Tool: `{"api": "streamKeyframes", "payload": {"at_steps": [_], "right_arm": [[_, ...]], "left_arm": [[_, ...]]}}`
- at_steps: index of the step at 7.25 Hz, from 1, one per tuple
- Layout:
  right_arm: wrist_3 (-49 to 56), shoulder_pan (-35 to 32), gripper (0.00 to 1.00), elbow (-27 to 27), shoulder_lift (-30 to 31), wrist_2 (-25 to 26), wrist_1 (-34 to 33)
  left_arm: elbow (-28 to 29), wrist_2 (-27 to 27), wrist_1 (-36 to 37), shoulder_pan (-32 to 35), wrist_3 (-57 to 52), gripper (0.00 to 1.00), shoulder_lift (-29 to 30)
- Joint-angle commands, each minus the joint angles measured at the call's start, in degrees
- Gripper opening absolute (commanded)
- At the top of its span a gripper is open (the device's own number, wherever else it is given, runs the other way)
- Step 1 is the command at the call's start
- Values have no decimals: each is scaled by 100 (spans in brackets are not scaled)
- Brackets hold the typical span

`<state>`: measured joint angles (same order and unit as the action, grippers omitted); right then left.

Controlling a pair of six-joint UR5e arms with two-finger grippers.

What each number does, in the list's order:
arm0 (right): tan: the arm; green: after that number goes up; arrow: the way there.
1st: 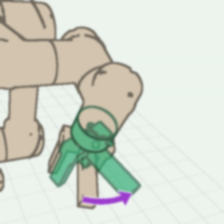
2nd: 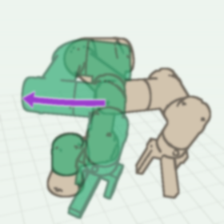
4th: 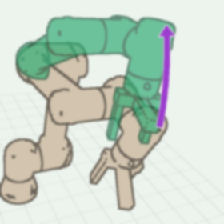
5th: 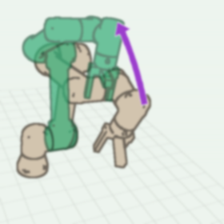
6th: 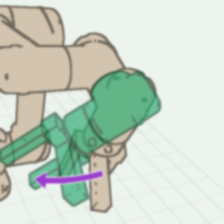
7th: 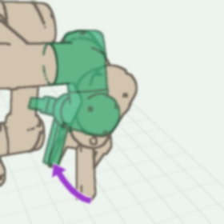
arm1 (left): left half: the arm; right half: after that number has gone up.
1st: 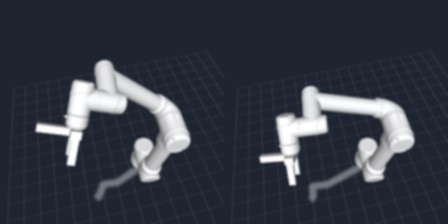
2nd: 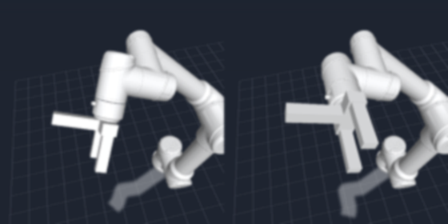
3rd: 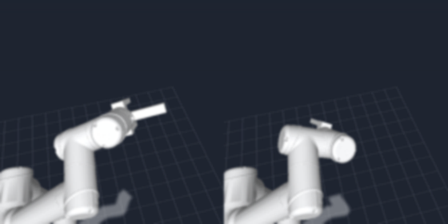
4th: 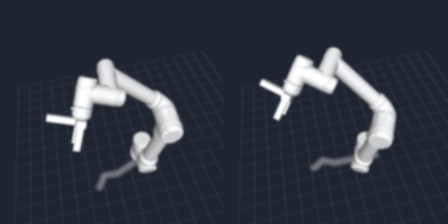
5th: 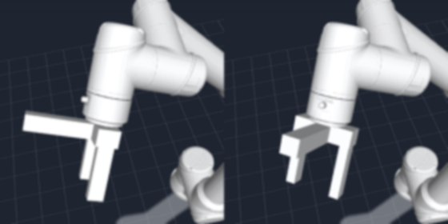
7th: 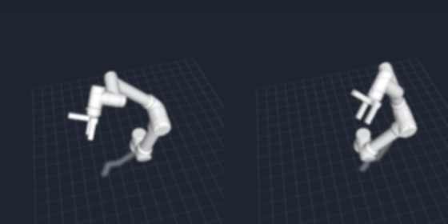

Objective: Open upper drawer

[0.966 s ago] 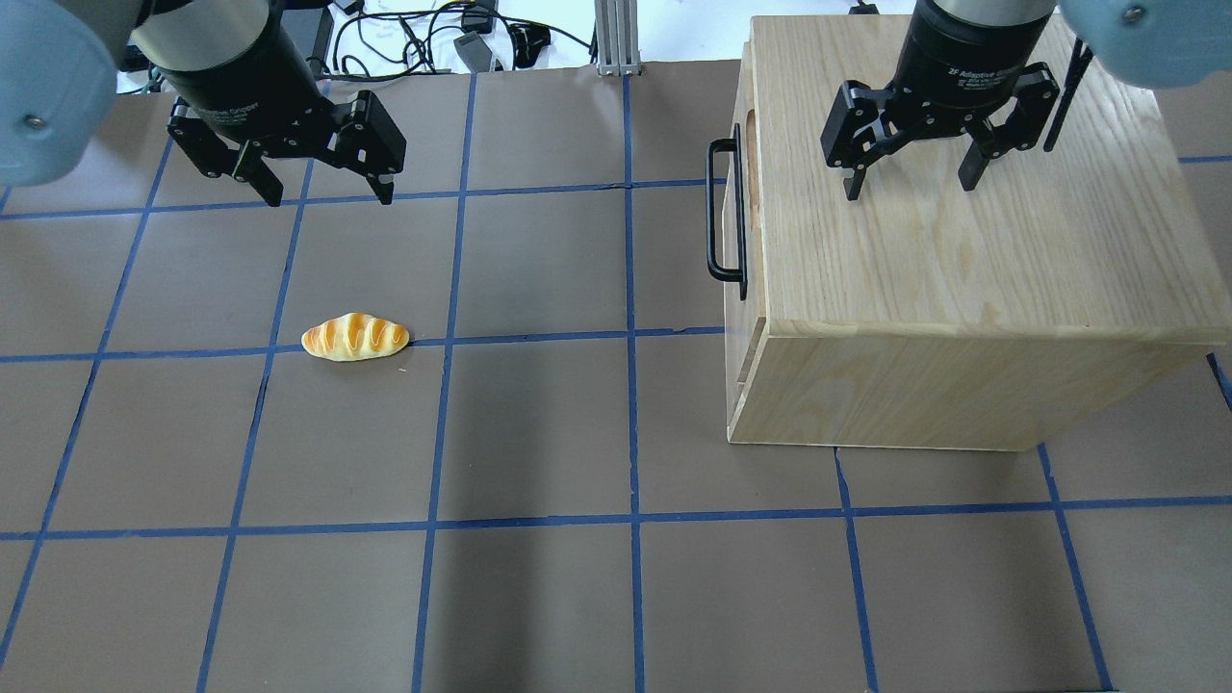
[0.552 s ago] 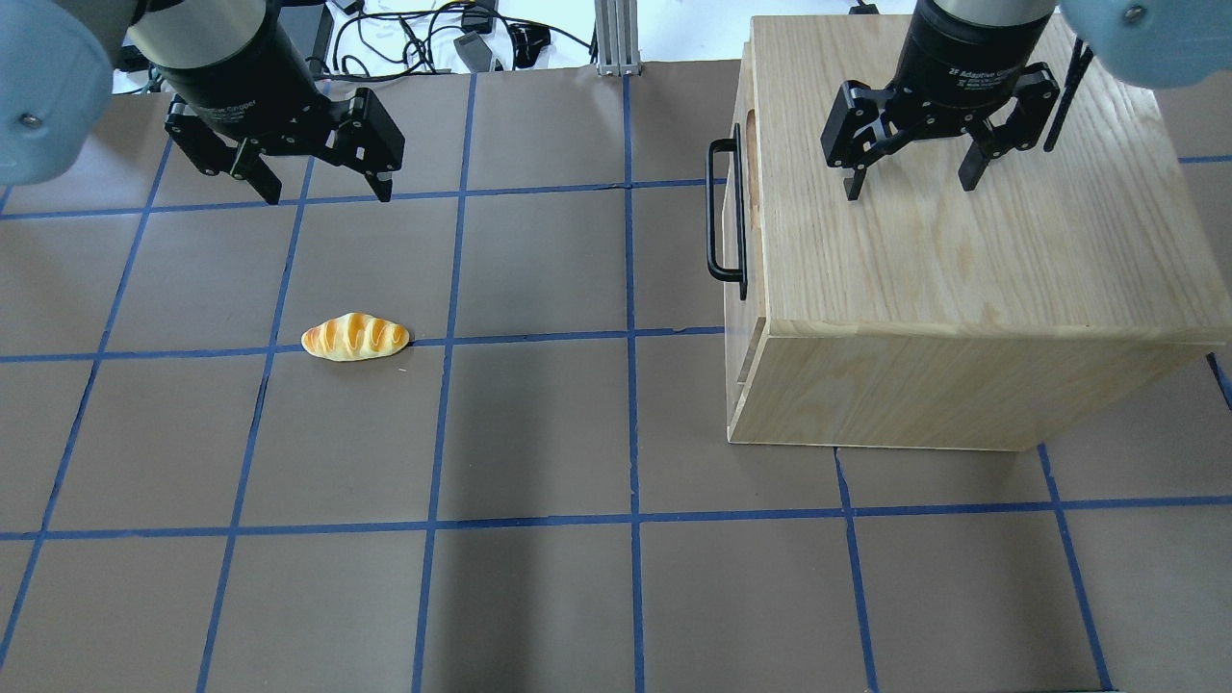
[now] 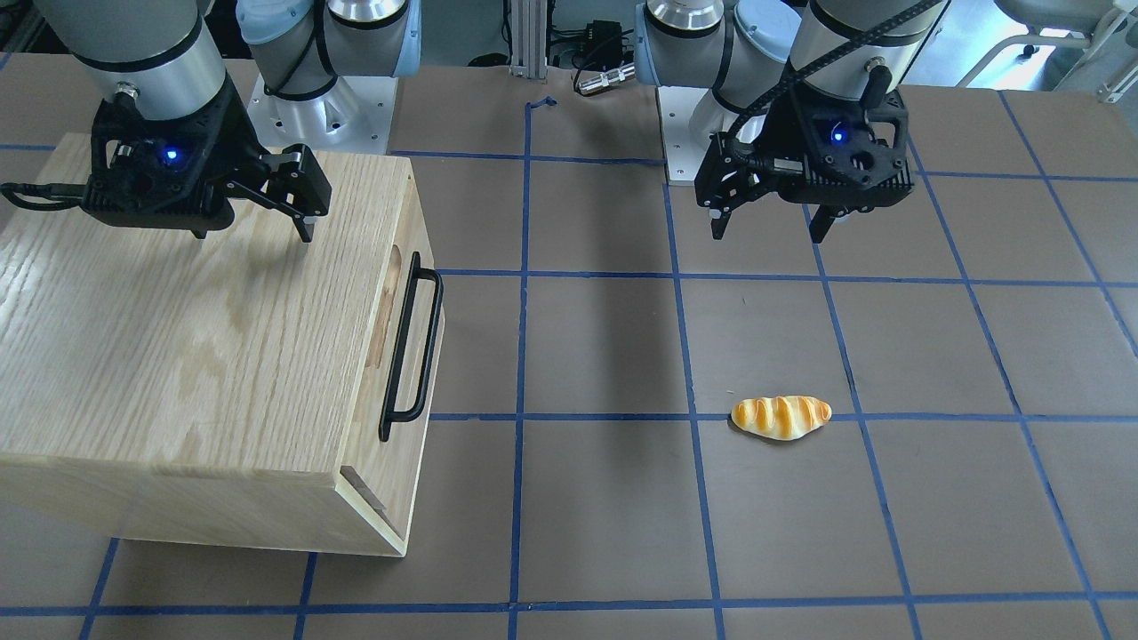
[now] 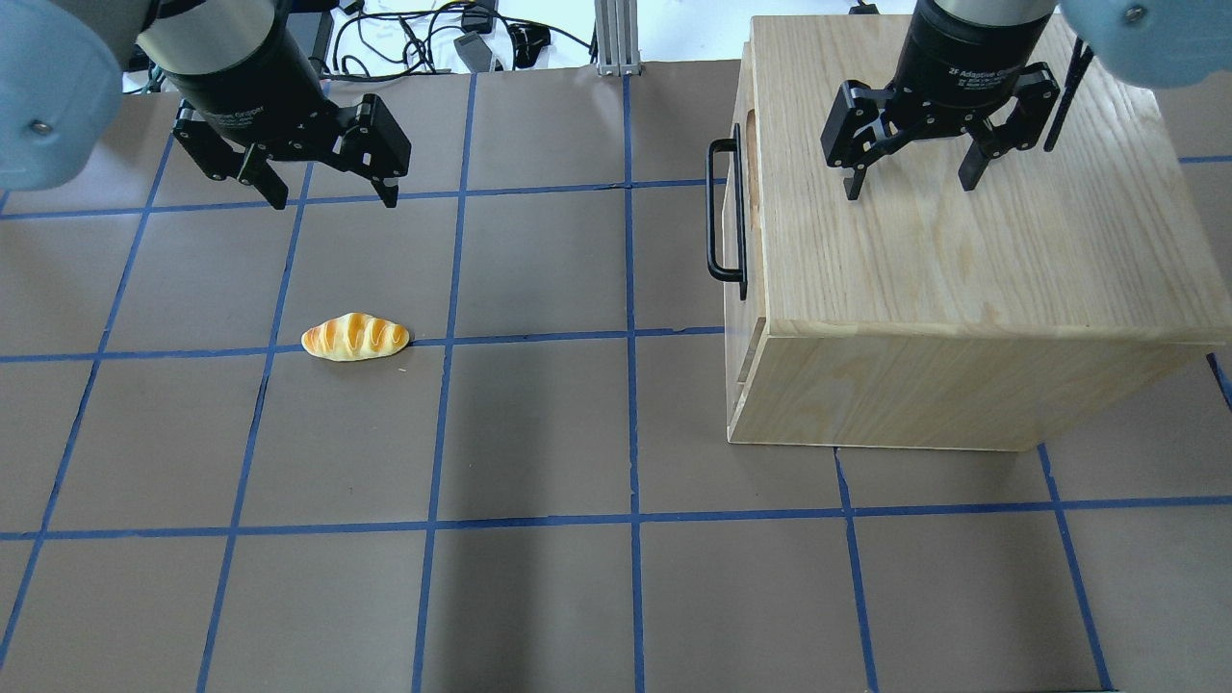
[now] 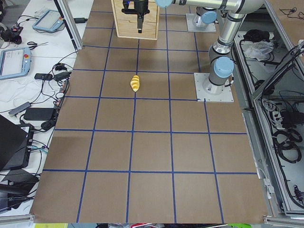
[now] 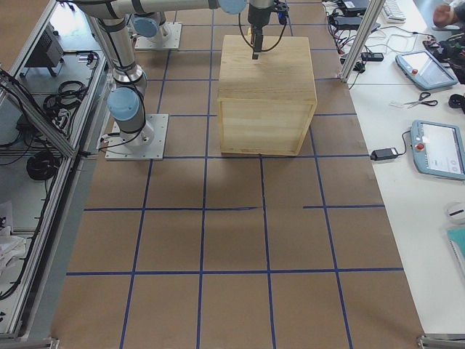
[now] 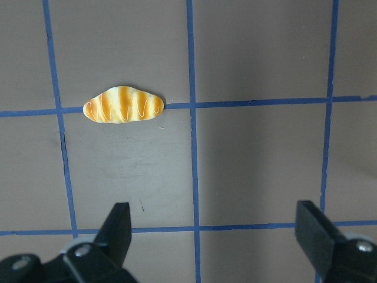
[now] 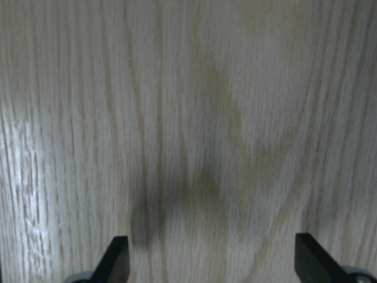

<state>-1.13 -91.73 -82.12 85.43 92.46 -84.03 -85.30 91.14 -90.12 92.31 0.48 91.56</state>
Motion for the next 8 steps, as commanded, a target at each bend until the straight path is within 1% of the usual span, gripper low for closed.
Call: {"api": "streamKeyframes", "payload": {"at_steps": [1, 2, 3, 5, 6, 7, 8], "right_arm": [[-2, -3, 100, 3, 0, 0, 0], [-2, 6, 100, 3, 0, 0, 0], [-2, -3, 100, 3, 0, 0, 0], [7, -3, 100, 3, 0, 0, 0], [7, -3, 100, -6, 0, 0, 0], [-2, -3, 100, 3, 0, 0, 0], [7, -3, 100, 3, 0, 0, 0]], "left_arm": [[-21, 9, 90, -2, -39, 100, 46], [-21, -17, 169, 24, 47, 100, 90], [-21, -87, 179, 24, 57, 100, 12], [-65, 9, 179, 24, 48, 100, 46], [-39, -43, 196, 24, 48, 100, 99], [-30, -113, 336, 42, 327, 100, 204], [-30, -288, 581, 155, 843, 100, 413]]}}
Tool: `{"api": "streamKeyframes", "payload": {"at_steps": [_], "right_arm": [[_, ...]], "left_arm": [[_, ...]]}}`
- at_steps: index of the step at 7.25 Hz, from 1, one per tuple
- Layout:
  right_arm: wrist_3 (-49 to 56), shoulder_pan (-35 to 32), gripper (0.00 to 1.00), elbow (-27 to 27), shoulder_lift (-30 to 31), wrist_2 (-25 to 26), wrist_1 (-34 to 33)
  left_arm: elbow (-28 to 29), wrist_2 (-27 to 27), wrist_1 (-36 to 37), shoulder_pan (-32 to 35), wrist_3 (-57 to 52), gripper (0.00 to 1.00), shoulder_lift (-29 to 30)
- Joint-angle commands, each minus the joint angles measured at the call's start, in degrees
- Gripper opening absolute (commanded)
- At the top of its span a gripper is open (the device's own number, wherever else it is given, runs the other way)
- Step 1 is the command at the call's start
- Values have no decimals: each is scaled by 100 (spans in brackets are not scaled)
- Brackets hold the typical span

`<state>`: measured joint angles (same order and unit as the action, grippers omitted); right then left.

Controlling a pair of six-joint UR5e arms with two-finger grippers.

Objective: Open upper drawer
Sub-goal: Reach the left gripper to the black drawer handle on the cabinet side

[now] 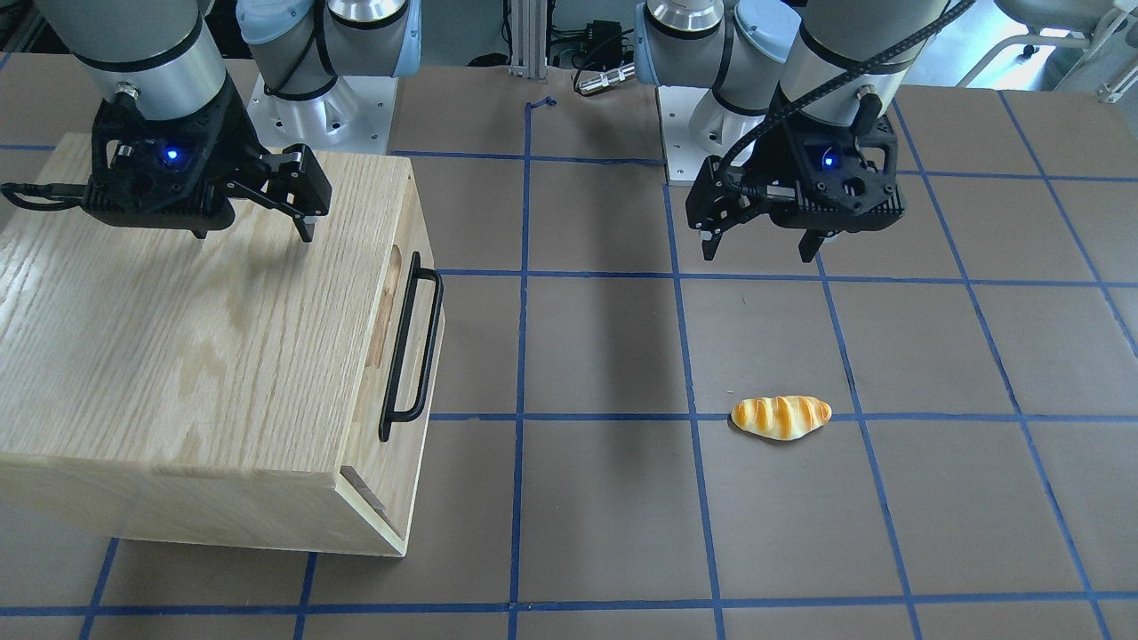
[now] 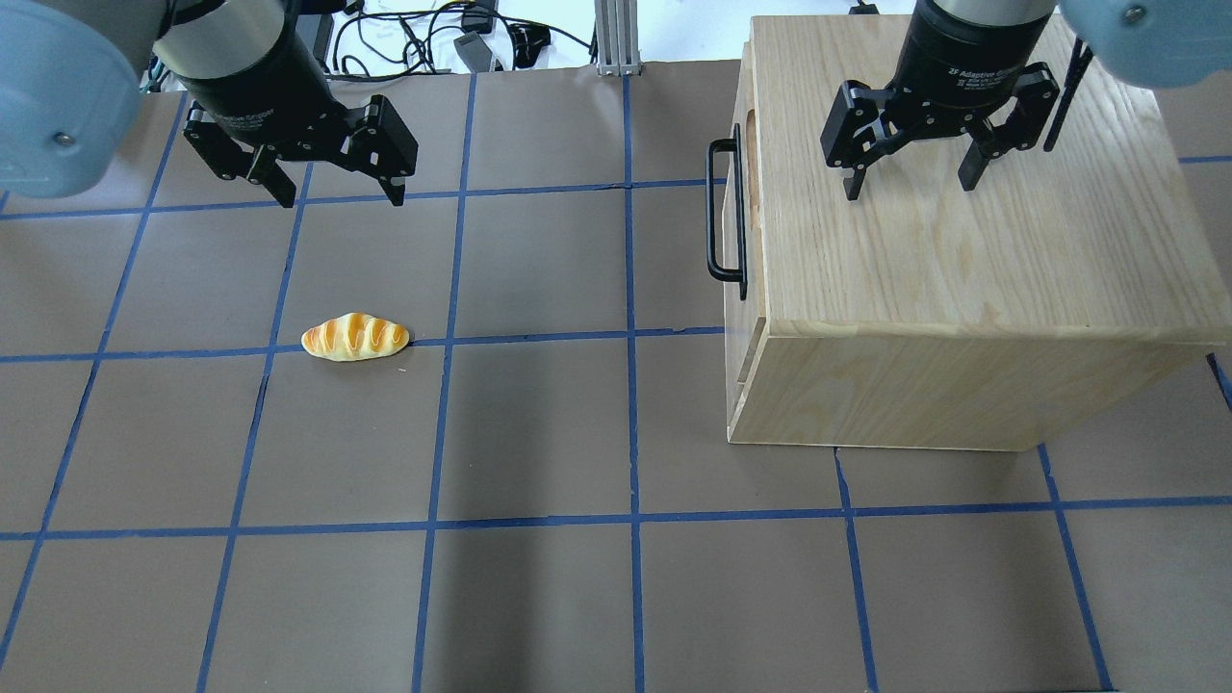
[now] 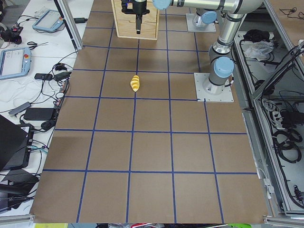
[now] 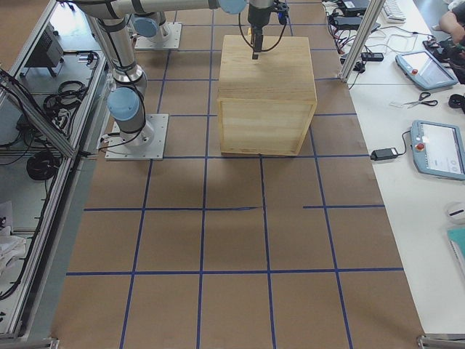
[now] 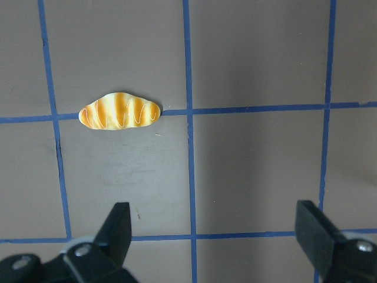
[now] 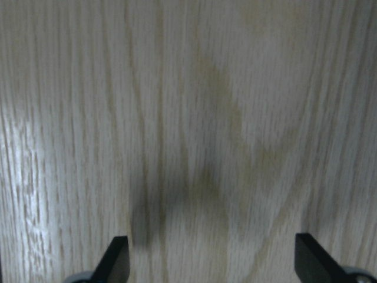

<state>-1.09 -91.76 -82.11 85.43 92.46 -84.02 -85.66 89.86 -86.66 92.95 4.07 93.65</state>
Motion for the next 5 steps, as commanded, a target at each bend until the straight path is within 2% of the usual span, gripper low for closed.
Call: {"api": "streamKeyframes", "payload": {"at_steps": [1, 2, 3, 4, 5], "right_arm": [[-5, 9, 100, -6, 0, 0, 0], [-5, 9, 100, -6, 0, 0, 0], [4, 0, 100, 2, 0, 0, 0], [-5, 0, 100, -6, 0, 0, 0], [-5, 0, 100, 2, 0, 0, 0]], "left_arm": [[5, -692, 620, 135, 628, 100, 441], [5, -1272, 711, 145, 726, 100, 600], [5, -1478, 877, 188, 735, 100, 680], [5, -1872, 1366, 441, 1110, 100, 828], [5, -1954, 1989, 765, 1722, 100, 1082]]}}
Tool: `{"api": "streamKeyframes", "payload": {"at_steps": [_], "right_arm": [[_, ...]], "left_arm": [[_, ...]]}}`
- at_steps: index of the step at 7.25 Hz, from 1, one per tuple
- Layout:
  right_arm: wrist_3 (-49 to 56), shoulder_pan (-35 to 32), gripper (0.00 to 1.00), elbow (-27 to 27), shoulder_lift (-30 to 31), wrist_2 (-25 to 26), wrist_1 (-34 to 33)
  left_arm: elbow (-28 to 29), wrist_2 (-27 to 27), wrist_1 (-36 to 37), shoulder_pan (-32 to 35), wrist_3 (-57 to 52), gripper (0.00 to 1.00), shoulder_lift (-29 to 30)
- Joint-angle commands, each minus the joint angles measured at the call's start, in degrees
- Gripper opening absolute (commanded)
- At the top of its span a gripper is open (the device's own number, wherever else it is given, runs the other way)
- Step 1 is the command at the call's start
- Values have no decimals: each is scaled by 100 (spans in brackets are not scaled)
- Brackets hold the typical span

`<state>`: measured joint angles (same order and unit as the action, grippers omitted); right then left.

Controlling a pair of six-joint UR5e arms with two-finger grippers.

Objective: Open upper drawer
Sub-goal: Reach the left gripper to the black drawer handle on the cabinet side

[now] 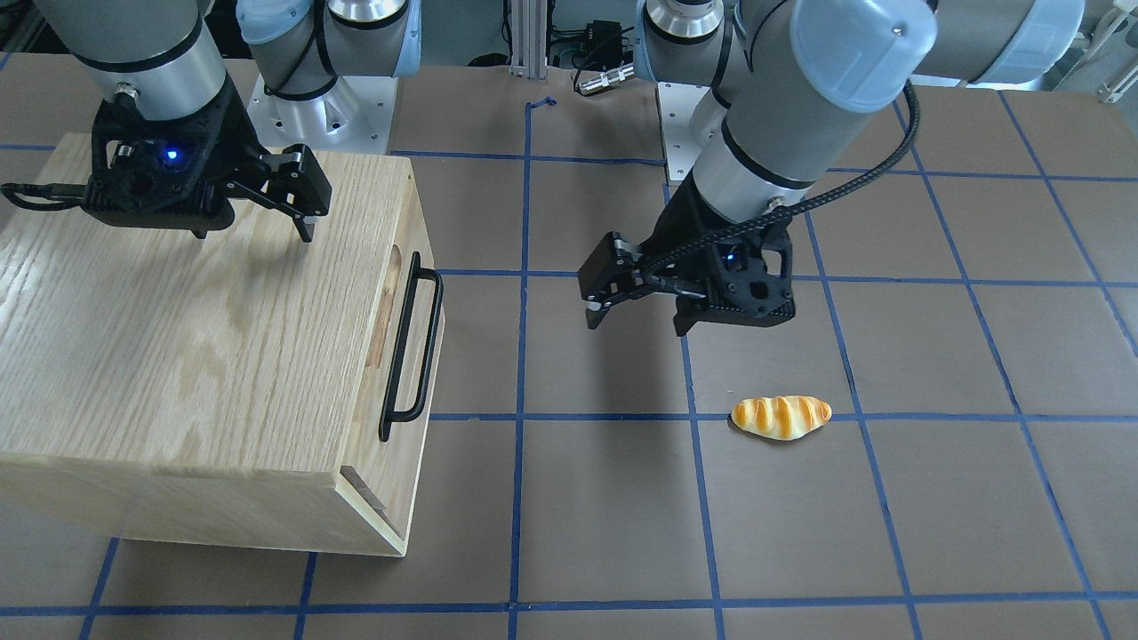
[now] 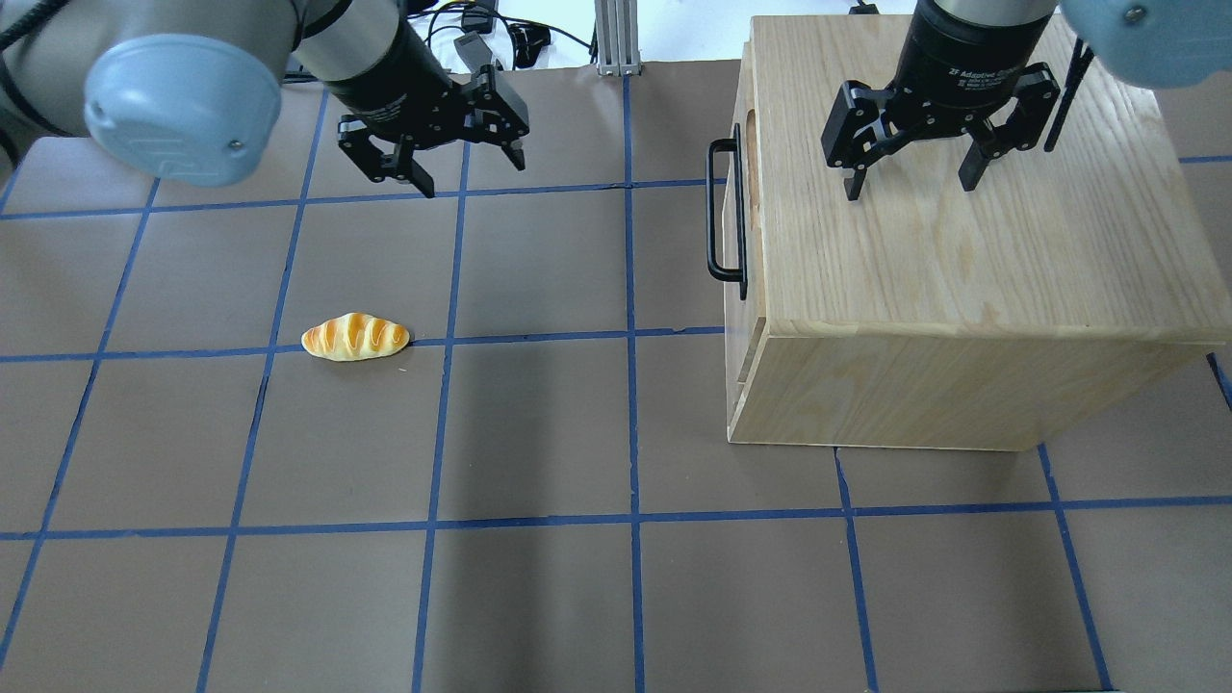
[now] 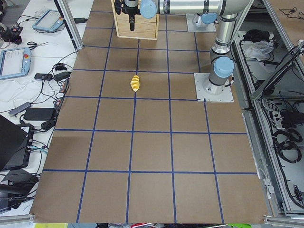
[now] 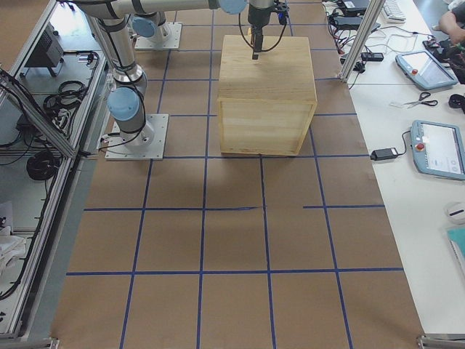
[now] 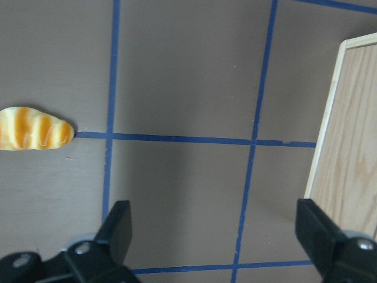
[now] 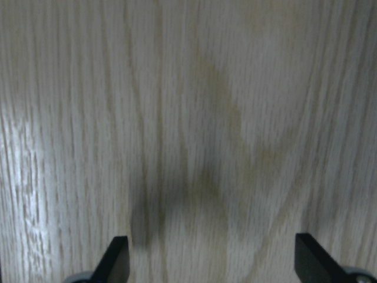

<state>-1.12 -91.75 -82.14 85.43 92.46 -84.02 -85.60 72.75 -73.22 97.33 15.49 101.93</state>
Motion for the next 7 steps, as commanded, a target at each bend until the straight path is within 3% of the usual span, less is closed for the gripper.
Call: {"api": "streamKeyframes", "payload": {"at_steps": [1, 7], "right_arm": [[-2, -1, 100, 5, 0, 0, 0], [6, -1, 100, 5, 0, 0, 0]], "left_arm": [[0, -244, 904, 591, 1057, 100, 423], [-9, -622, 1372, 963, 1386, 100, 855]]}}
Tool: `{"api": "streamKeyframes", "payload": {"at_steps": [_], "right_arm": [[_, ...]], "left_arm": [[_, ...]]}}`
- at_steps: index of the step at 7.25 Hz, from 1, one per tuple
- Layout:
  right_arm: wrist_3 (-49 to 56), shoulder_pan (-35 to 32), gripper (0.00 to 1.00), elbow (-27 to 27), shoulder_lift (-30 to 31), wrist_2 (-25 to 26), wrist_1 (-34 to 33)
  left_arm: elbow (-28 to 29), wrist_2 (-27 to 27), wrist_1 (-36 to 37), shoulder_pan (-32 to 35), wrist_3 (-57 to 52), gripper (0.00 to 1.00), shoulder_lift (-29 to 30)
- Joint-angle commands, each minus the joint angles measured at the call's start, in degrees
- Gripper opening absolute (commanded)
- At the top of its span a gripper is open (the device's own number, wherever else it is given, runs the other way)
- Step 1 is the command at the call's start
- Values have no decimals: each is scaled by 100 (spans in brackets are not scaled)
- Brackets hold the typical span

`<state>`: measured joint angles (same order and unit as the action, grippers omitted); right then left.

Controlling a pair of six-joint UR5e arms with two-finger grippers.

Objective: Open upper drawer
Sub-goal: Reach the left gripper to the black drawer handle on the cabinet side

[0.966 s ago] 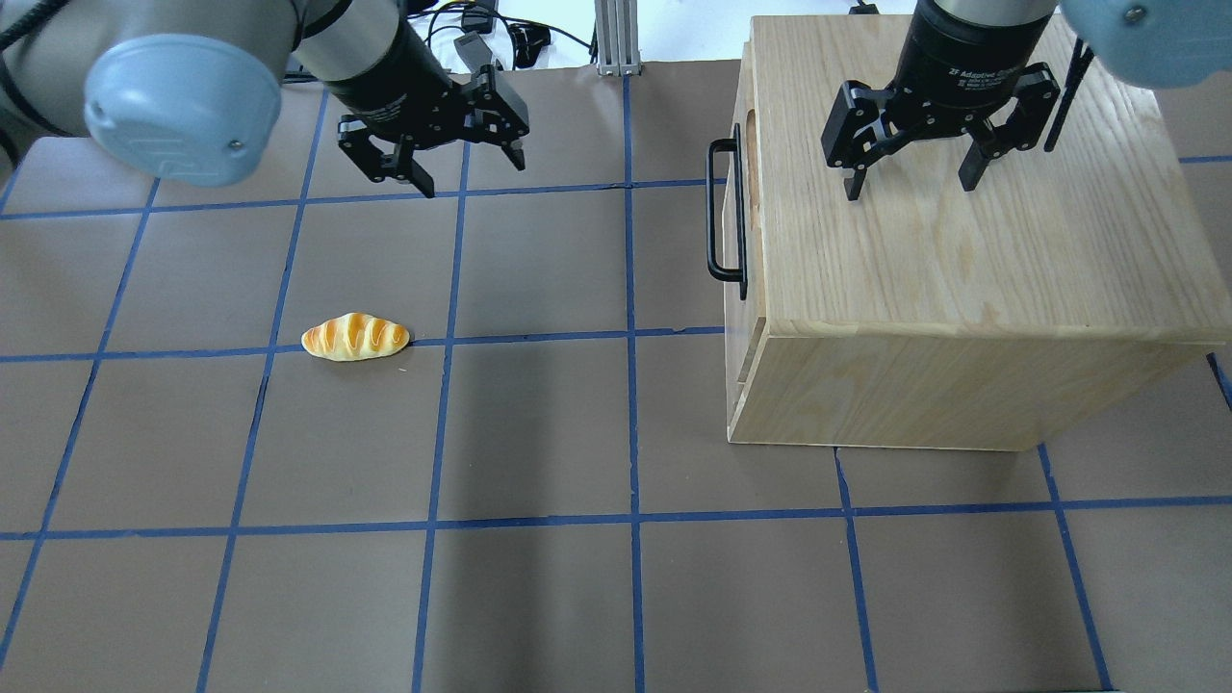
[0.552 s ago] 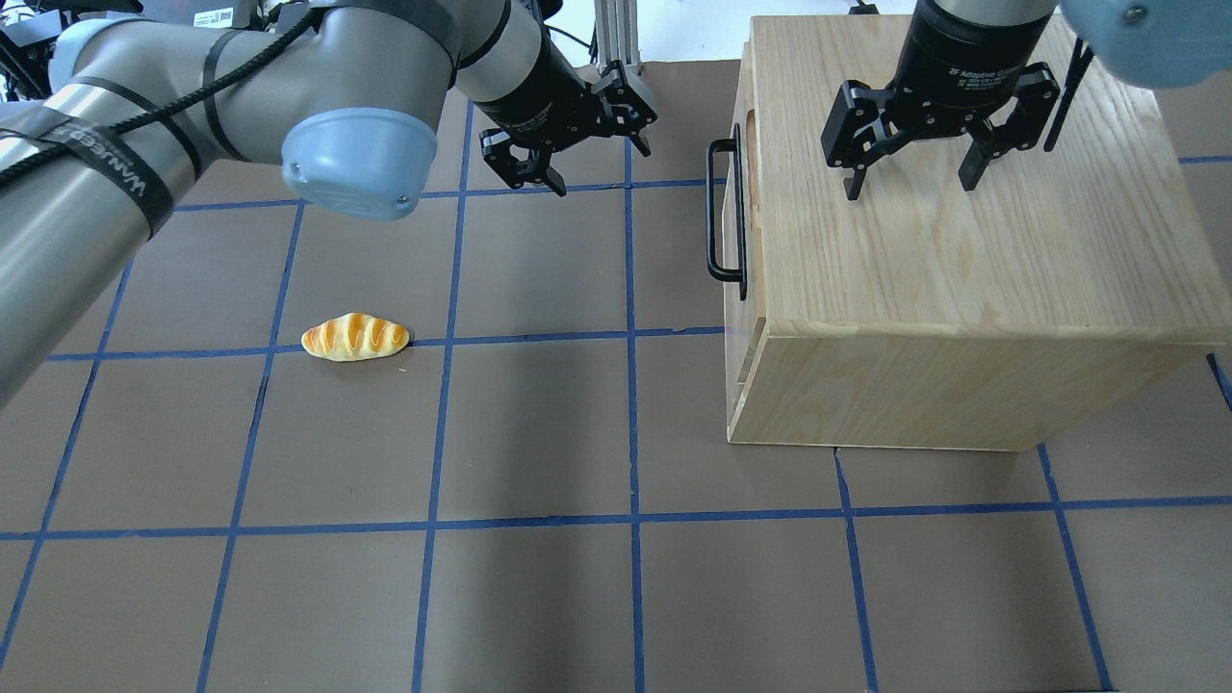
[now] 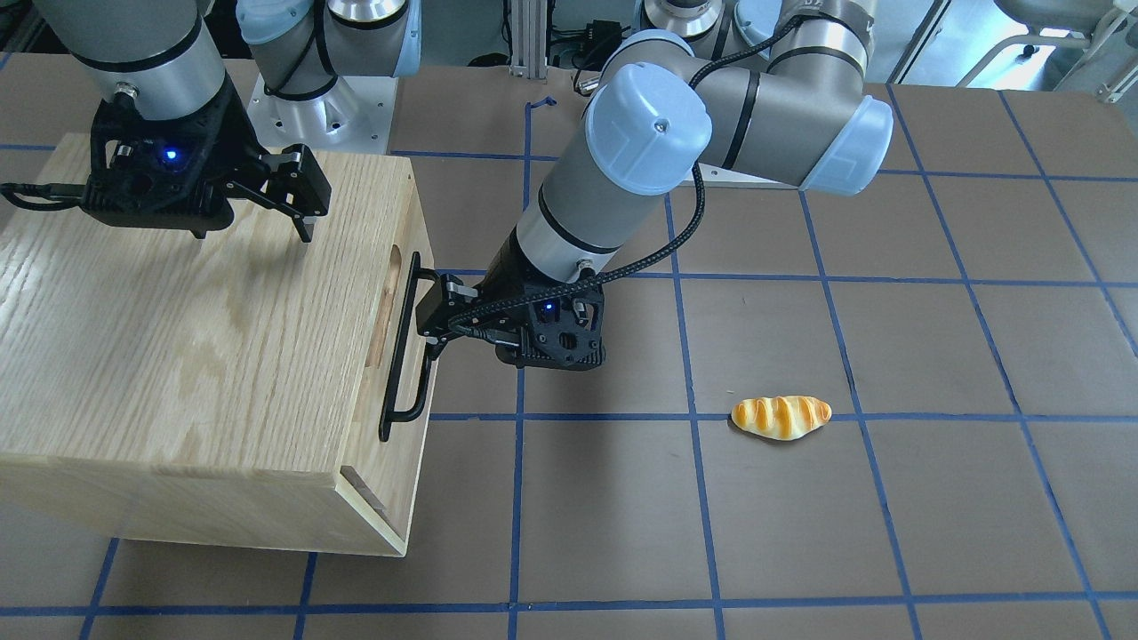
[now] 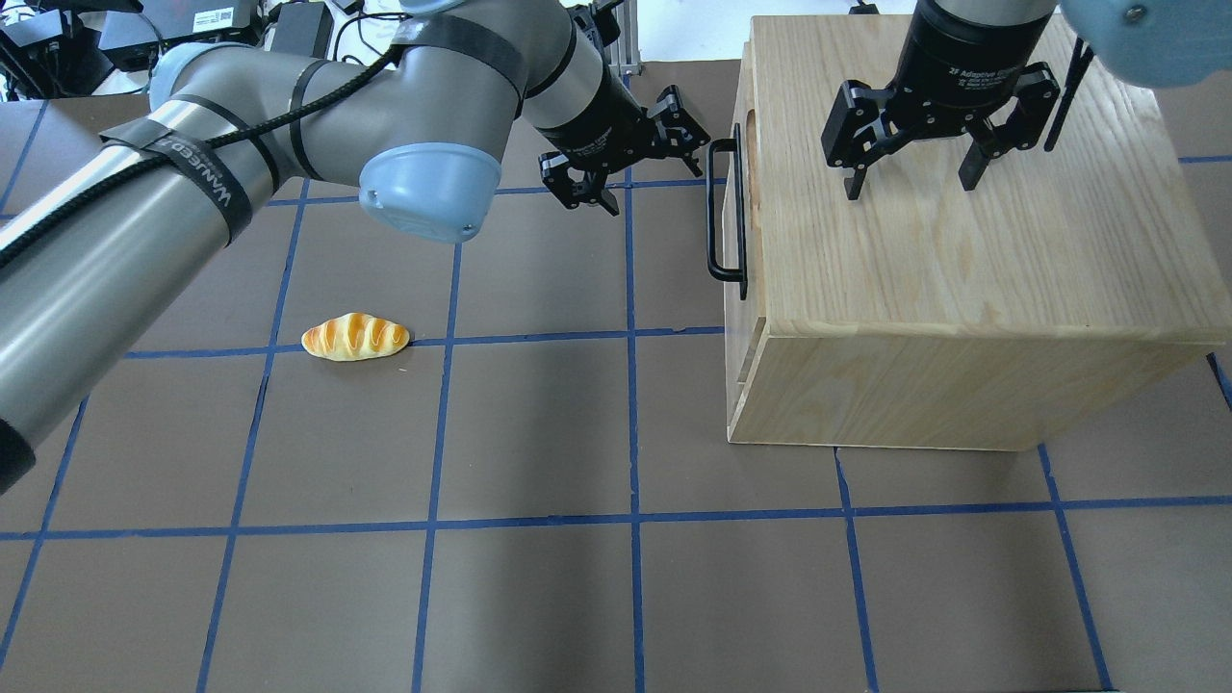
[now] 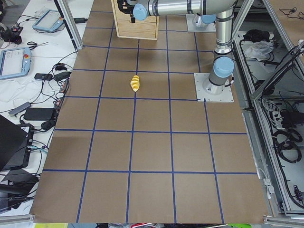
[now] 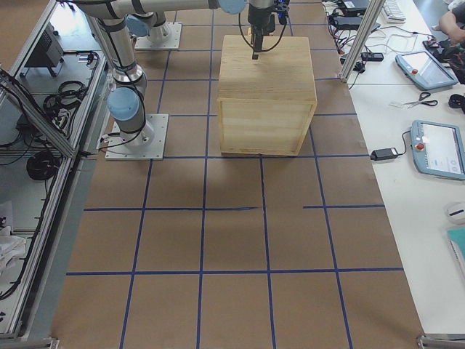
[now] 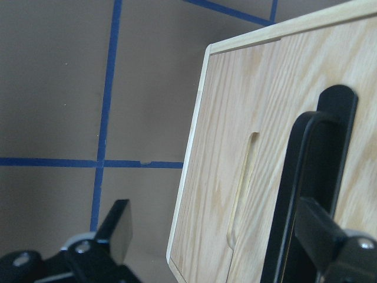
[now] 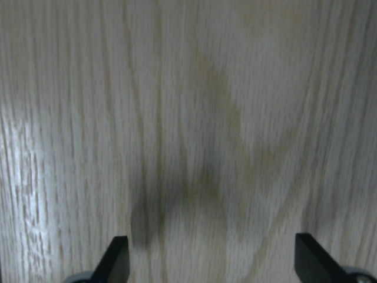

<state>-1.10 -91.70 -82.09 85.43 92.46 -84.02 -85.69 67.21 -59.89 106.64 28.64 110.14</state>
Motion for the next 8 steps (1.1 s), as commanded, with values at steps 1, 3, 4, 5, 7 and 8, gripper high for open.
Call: {"api": "streamKeyframes", "payload": {"at_steps": [1, 3, 4, 5, 7, 8], "right_arm": [[5, -6, 100, 0, 0, 0, 0], [-4, -6, 100, 0, 0, 0, 0], [5, -6, 100, 0, 0, 0, 0], [5, -6, 100, 0, 0, 0, 0], [-4, -6, 100, 0, 0, 0, 0], [-4, -6, 100, 0, 0, 0, 0]], "left_arm": [[-1, -76, 39, 41, 45, 100, 51], [-70, -68, 39, 41, -61, 100, 51], [-140, -68, 47, 41, -95, 100, 51], [-141, -68, 73, 41, -165, 100, 43], [-141, -77, 82, 50, -218, 100, 42], [-150, -59, 82, 111, -584, 100, 51]]}}
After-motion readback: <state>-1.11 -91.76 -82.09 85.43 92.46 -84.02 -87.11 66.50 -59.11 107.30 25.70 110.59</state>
